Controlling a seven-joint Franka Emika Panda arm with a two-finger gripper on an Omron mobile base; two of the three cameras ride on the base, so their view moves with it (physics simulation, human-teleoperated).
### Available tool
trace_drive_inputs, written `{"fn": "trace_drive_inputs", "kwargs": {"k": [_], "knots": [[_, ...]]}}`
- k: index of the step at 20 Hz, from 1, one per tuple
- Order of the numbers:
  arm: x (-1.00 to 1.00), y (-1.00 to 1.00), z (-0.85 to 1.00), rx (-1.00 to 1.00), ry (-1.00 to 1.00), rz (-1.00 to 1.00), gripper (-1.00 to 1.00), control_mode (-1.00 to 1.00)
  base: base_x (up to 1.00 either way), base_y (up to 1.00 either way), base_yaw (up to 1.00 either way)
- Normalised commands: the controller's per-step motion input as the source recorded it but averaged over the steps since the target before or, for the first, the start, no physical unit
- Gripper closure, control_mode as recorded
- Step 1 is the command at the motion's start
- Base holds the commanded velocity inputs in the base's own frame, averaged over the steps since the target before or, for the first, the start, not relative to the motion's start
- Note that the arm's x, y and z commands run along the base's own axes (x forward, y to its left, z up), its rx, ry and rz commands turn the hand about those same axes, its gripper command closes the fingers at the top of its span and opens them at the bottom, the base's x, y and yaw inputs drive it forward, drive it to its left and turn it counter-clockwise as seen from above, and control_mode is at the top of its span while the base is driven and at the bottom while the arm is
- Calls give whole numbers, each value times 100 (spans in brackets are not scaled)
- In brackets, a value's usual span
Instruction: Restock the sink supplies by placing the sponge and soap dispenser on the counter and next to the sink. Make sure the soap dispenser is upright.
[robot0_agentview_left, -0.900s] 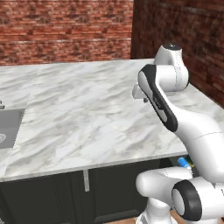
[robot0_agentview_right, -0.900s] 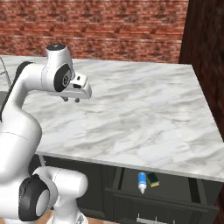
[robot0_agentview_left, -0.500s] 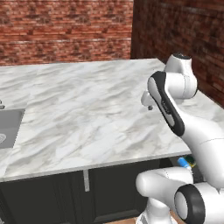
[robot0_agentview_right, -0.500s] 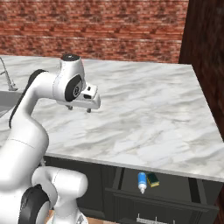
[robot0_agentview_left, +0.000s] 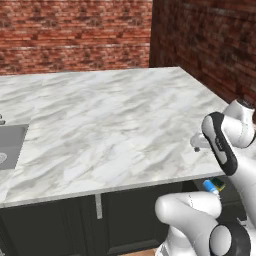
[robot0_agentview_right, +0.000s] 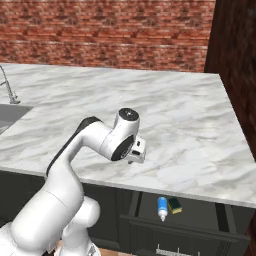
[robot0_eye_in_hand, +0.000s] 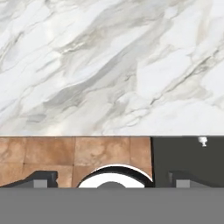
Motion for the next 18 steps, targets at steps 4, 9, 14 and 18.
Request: {"fn": "trace_drive_inputs", "kwargs": {"k": [4,9,14,18], "knots": [[-24,-97,-83,-4,0,0,-100,-100,0,0,0],[-47,-79,-72,0,1,0,-100,-100,0,0,0],[-9,-43,-61,1,0,0,-100,-100,0,0,0],[0,-47,-19,11,0,0,-100,-100,0,0,0]]}}
